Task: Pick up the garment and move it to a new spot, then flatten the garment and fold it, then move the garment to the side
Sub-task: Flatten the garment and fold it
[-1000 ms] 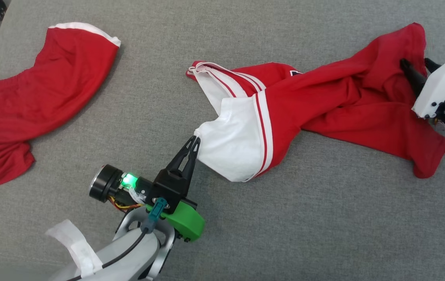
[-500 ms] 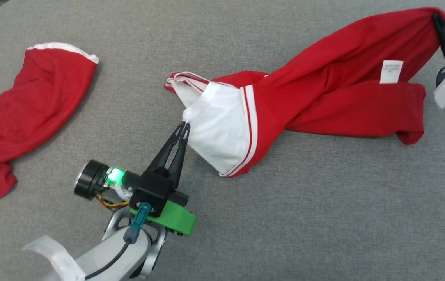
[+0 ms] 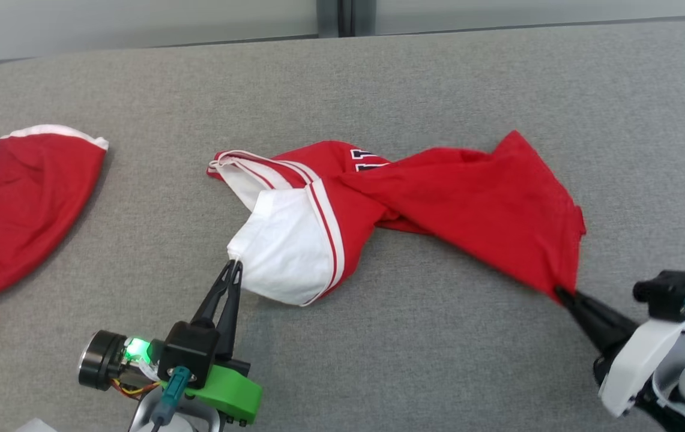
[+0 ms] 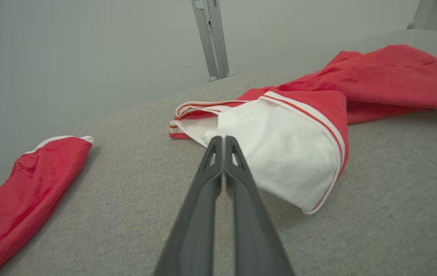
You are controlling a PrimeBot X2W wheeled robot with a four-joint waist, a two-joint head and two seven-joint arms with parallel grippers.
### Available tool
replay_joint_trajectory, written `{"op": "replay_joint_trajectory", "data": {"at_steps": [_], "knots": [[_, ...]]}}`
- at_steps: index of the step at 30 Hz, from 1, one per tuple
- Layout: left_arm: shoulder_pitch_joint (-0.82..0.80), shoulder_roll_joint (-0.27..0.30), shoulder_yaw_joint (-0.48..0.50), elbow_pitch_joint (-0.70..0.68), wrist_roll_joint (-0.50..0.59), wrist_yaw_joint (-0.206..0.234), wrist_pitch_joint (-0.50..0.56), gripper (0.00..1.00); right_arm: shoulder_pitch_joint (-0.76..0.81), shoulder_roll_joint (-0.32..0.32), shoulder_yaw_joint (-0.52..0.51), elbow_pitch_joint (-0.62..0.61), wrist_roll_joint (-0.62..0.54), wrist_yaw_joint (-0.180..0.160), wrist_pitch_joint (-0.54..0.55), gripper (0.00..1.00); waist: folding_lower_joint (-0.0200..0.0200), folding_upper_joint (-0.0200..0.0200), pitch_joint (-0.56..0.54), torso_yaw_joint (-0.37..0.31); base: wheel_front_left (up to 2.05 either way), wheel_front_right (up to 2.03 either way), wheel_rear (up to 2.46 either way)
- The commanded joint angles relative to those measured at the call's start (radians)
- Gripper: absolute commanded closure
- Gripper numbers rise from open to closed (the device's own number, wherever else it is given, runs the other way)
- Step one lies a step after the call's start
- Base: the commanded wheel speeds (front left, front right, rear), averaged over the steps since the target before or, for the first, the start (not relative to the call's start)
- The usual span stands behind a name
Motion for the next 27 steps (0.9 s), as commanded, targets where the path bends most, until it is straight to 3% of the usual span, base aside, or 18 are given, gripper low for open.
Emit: {"op": "replay_joint_trajectory", "data": {"at_steps": [1, 5, 6, 7, 8, 16, 20, 27], "knots": [[0.02, 0.012, 0.006, -0.004, -0.006, 0.01, -0.005, 1.0, 0.028, 0.01, 0.005, -0.018, -0.006, -0.001, 0.0, 1.0, 0.0, 0.0, -0.032, -0.034, 0.0, 0.0, 0.0], [0.041, 0.024, 0.012, -0.007, -0.018, 0.017, -0.005, 1.0, 0.081, 0.051, 0.026, -0.048, -0.025, -0.001, 0.027, 1.0, 0.0, 0.0, -0.043, -0.044, 0.0, 0.0, 0.0], [0.041, 0.026, 0.012, -0.007, -0.019, 0.019, -0.004, 1.0, 0.09, 0.059, 0.024, -0.053, -0.027, -0.001, 0.034, 0.69, 0.0, 0.0, -0.046, -0.043, 0.0, 0.0, 0.0], [0.042, 0.029, 0.012, -0.007, -0.019, 0.02, -0.003, 1.0, 0.096, 0.065, 0.021, -0.058, -0.025, -0.001, 0.039, 0.15, 0.0, 0.0, -0.048, -0.041, 0.0, 0.0, 0.0], [0.042, 0.031, 0.012, -0.005, -0.019, 0.02, -0.002, 1.0, 0.102, 0.069, 0.012, -0.068, -0.019, -0.001, 0.043, 0.0, 0.0, 0.0, -0.05, -0.039, 0.0, 0.0, 0.0], [0.05, 0.029, 0.018, 0.009, -0.027, 0.022, -0.005, 1.0, 0.142, 0.024, -0.137, -0.161, 0.098, -0.001, 0.056, 0.0, 0.0, 0.0, -0.058, -0.028, 0.0, 0.0, 0.0], [0.049, 0.016, 0.016, 0.012, -0.025, 0.016, -0.008, 1.0, 0.143, 0.036, -0.208, -0.174, 0.213, -0.001, 0.067, 0.0, 0.0, 0.0, -0.045, -0.019, 0.0, 0.0, 0.0], [0.0, -0.006, 0.002, 0.025, -0.005, -0.005, -0.007, 1.0, 0.102, 0.034, -0.227, -0.11, 0.332, -0.001, 0.096, 0.0, 0.0, 0.0, -0.004, 0.019, 0.0, 0.0, 0.0]]}}
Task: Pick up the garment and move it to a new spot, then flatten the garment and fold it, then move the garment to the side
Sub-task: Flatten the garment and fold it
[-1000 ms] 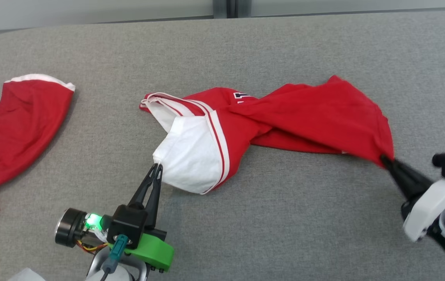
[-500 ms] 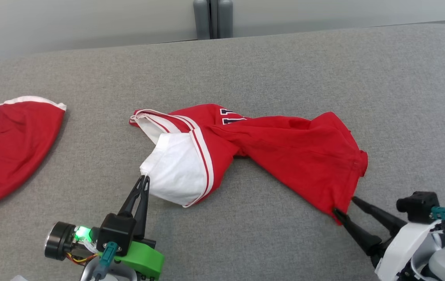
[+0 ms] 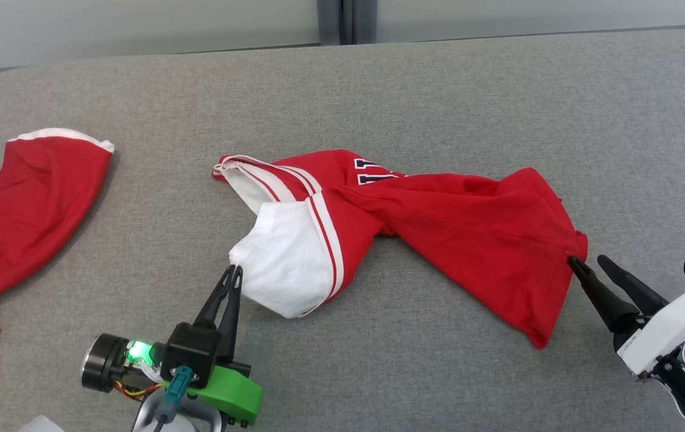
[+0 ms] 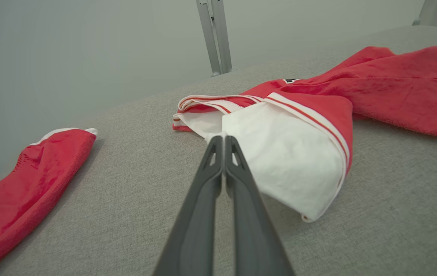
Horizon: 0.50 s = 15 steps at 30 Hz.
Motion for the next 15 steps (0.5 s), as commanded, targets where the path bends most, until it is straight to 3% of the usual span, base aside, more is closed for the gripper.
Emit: {"op": "replay_joint_trajectory", "data": {"at_steps": [1, 15], "knots": [[-0.018, -0.002, 0.0, 0.003, 0.009, -0.003, -0.006, 1.0, -0.022, 0.004, 0.003, 0.009, 0.021, -0.001, 0.003, 0.0, 0.0, 0.0, 0.021, 0.02, 0.0, 0.0, 0.0], [-0.037, -0.023, -0.004, 0.029, 0.007, -0.018, -0.007, 1.0, -0.035, -0.014, 0.06, 0.035, 0.119, -0.001, -0.023, 0.0, 0.0, 0.0, 0.022, 0.045, 0.0, 0.0, 0.0]]}}
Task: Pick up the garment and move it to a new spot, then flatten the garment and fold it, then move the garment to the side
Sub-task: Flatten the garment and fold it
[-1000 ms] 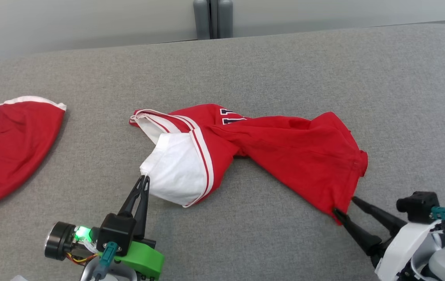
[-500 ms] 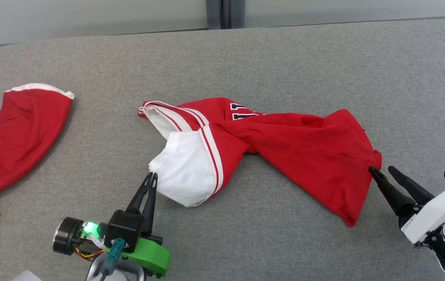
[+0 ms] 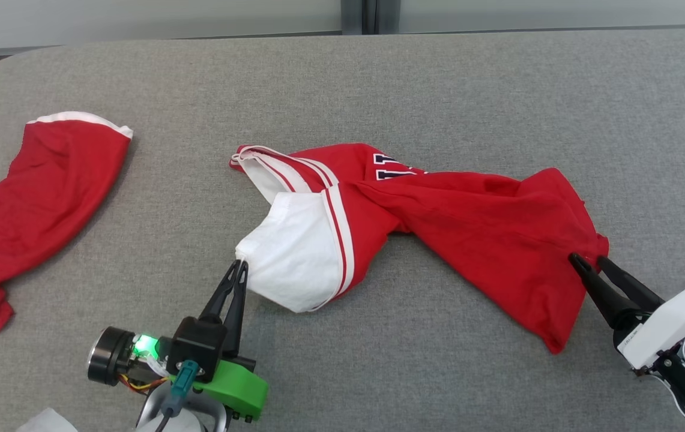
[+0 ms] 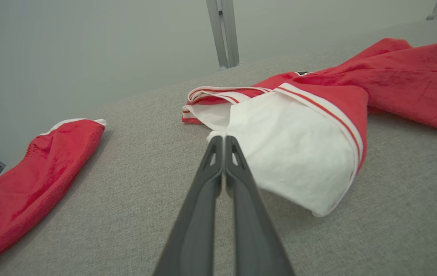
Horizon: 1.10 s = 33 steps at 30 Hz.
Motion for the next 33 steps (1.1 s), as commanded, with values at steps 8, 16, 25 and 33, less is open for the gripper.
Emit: {"op": "replay_joint_trajectory", "data": {"at_steps": [8, 16, 25, 33], "knots": [[-0.015, -0.005, 0.001, 0.006, 0.008, -0.008, -0.005, 1.0, -0.002, -0.005, 0.022, 0.022, 0.032, -0.001, -0.025, 0.0, 0.0, 0.0, -0.001, 0.005, 0.0, 0.0, 0.0], [-0.026, -0.005, -0.004, 0.009, 0.011, -0.012, -0.003, 1.0, -0.037, 0.012, 0.031, 0.028, 0.079, -0.001, -0.037, 0.0, 0.0, 0.0, 0.012, 0.011, 0.0, 0.0, 0.0], [-0.024, -0.007, -0.009, 0.014, 0.01, -0.01, 0.0, 1.0, -0.026, -0.012, 0.051, 0.025, 0.087, -0.001, -0.051, 0.22, 0.0, 0.0, 0.006, 0.024, 0.0, 0.0, 0.0], [-0.003, -0.004, 0.0, 0.011, -0.001, -0.001, -0.004, 1.0, -0.008, -0.038, 0.055, -0.005, 0.09, -0.001, -0.067, 1.0, 0.0, 0.0, -0.006, 0.01, 0.0, 0.0, 0.0]]}}
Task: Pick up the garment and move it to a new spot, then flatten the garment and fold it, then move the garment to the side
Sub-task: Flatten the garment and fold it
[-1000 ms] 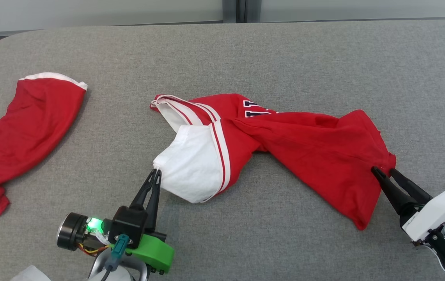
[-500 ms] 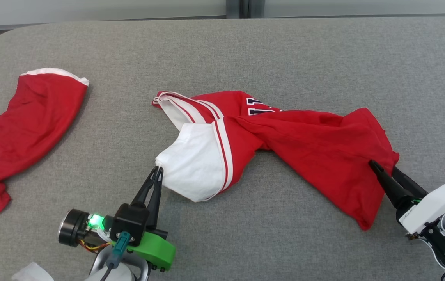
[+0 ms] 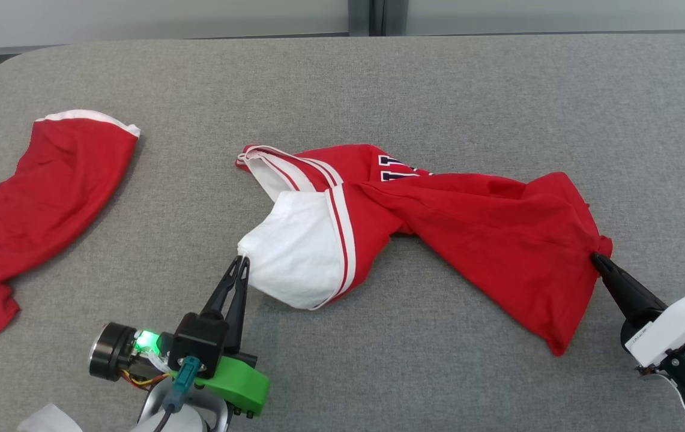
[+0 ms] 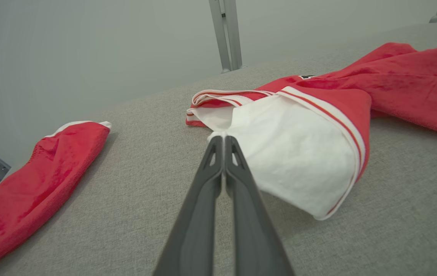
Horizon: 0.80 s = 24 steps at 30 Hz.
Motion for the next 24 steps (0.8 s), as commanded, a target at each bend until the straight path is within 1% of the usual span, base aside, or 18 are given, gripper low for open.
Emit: {"op": "replay_joint_trajectory", "data": {"at_steps": [1, 5, 9, 11, 13, 15, 19, 22, 24], "knots": [[0.009, 0.004, 0.004, 0.0, -0.001, 0.003, -0.002, 1.0, 0.007, -0.002, 0.003, -0.006, 0.006, -0.001, -0.006, 1.0, 0.0, 0.0, -0.002, -0.005, 0.0, 0.0, 0.0], [-0.002, 0.004, 0.011, -0.001, 0.007, -0.003, -0.004, 1.0, 0.008, -0.017, 0.007, -0.018, 0.004, -0.001, -0.009, 1.0, 0.0, 0.0, -0.009, -0.011, 0.0, 0.0, 0.0], [-0.018, 0.024, 0.025, -0.027, 0.029, -0.003, -0.008, 1.0, 0.015, -0.05, -0.024, -0.049, -0.003, -0.001, -0.017, 1.0, 0.0, 0.0, -0.035, -0.018, 0.0, 0.0, 0.0], [-0.035, 0.05, 0.04, -0.058, 0.041, 0.001, -0.009, 1.0, 0.017, -0.078, -0.055, -0.076, -0.009, -0.001, -0.019, 1.0, 0.0, 0.0, -0.051, -0.025, 0.0, 0.0, 0.0], [-0.06, 0.091, 0.062, -0.099, 0.055, 0.006, -0.009, 1.0, 0.019, -0.115, -0.095, -0.103, -0.016, -0.001, -0.021, 1.0, 0.0, 0.0, -0.067, -0.033, 0.0, 0.0, 0.0], [-0.105, 0.138, 0.079, -0.156, 0.086, 0.001, -0.003, 1.0, 0.017, -0.154, -0.141, -0.137, -0.022, -0.001, -0.02, 1.0, 0.0, 0.0, -0.079, -0.038, 0.0, 0.0, 0.0], [-0.229, 0.238, 0.112, -0.25, 0.141, -0.052, 0.03, 1.0, -0.008, -0.236, -0.236, -0.205, -0.044, -0.001, -0.021, 1.0, 0.0, 0.0, -0.095, -0.057, 0.0, 0.0, 0.0], [-0.341, 0.286, 0.143, -0.315, 0.171, -0.093, 0.069, 1.0, -0.045, -0.299, -0.297, -0.254, -0.049, -0.001, -0.021, 1.0, 0.0, 0.0, -0.101, -0.074, 0.0, 0.0, 0.0], [-0.414, 0.307, 0.163, -0.346, 0.184, -0.124, 0.097, 1.0, -0.075, -0.341, -0.329, -0.281, -0.053, -0.001, -0.016, 1.0, 0.0, 0.0, -0.102, -0.083, 0.0, 0.0, 0.0]]}}
